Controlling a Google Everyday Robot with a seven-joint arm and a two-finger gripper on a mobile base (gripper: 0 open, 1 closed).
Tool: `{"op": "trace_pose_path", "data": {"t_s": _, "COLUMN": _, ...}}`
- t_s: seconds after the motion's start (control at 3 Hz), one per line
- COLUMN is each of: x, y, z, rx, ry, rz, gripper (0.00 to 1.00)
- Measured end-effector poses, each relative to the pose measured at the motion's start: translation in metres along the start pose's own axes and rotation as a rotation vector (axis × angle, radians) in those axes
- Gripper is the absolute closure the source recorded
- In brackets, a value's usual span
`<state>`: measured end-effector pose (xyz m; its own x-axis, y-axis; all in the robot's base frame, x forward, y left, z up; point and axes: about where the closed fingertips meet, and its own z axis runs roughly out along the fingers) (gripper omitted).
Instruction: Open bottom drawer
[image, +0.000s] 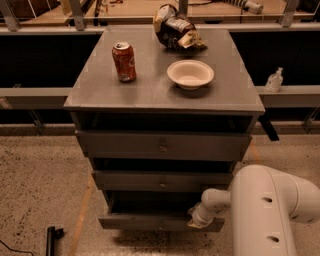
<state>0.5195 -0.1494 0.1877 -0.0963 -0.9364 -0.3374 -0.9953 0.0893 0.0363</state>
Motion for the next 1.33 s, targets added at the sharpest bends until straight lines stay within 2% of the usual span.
{"op": "trace_pose_path", "data": {"t_s": 0.33, "x": 0.000, "y": 0.000, "z": 0.000, "rx": -0.001, "ry": 0.000, "rz": 0.000, "gripper": 1.00}}
{"op": "trace_pose_path", "data": {"t_s": 0.67, "x": -0.003, "y": 0.019, "z": -0.001, "rx": -0.040, "ry": -0.014, "rz": 0.030, "gripper": 1.00}}
{"op": "trace_pose_path", "data": {"t_s": 1.0, "x": -0.003, "y": 0.019, "z": -0.001, "rx": -0.040, "ry": -0.014, "rz": 0.030, "gripper": 0.82}}
{"op": "trace_pose_path", "data": {"t_s": 1.33, "x": -0.007, "y": 0.039, "z": 0.001, "rx": -0.089, "ry": -0.034, "rz": 0.058, "gripper": 0.58}}
